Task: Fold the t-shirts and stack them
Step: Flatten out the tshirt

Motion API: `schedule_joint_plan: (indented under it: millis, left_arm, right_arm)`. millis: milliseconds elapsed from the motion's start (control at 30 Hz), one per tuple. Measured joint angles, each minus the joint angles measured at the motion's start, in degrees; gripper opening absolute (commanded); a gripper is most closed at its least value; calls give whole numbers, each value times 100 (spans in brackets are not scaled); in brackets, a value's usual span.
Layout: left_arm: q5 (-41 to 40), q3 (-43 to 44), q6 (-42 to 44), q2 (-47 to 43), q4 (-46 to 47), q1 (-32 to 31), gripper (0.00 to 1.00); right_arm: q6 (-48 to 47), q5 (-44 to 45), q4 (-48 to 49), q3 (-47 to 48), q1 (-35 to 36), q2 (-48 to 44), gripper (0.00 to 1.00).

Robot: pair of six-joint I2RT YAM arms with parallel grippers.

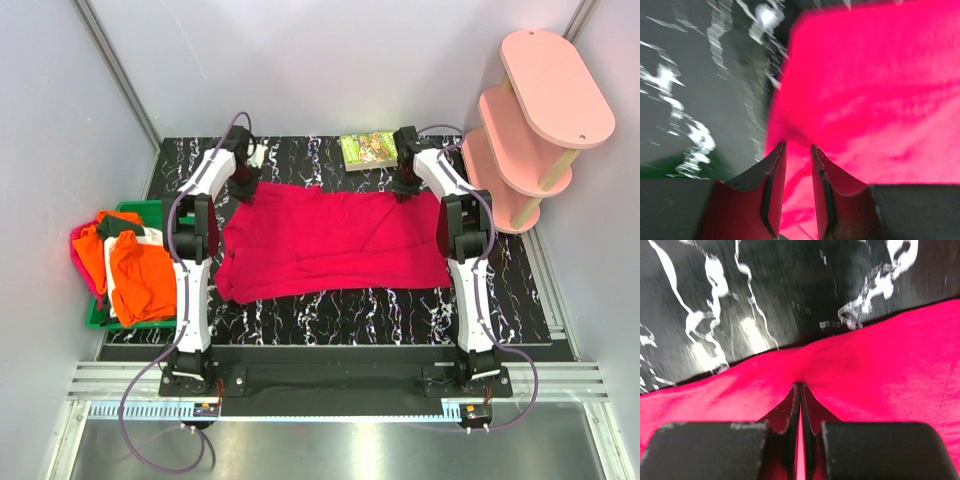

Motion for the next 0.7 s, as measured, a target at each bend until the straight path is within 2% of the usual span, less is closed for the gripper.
schedule_joint_plan:
  millis: [200,400,500,533,700]
  left_arm:
    - [-184,684,-2,356,-157,164,31]
    - [-385,898,-4,579,-247,216,34]
    - [-387,916,-44,597,-260,234,45]
    - [-365,916,-46,597,-262,234,55]
    - [-76,833,-199,538,-201,243,69]
  right_arm:
    - [-28,-4,-544,1397,-153,752,10]
    - [7,-87,-695,1672,-389,905,10]
    - [4,-107,-713,1665,-450,905,11]
    - [0,-109,-706,1650,-455,905,14]
    - [-55,-262,-422,1274,-468,697,34]
